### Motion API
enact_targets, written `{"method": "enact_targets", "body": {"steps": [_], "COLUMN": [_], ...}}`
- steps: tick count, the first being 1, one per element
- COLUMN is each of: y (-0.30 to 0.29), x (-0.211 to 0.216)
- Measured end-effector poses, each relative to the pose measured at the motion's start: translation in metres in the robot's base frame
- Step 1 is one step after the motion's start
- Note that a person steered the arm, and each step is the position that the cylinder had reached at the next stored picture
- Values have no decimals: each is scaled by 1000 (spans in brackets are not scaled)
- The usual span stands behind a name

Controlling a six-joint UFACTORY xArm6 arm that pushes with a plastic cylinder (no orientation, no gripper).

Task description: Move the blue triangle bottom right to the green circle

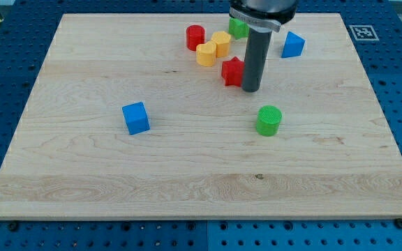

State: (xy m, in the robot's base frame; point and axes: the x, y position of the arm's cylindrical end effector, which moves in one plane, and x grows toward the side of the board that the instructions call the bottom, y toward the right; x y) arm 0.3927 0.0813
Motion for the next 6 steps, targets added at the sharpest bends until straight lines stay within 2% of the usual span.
{"method": "enact_targets", "body": {"steps": [2, 4, 5, 6], "y": [-20, -20, -1, 52], "x": [-44, -44, -43, -43]}}
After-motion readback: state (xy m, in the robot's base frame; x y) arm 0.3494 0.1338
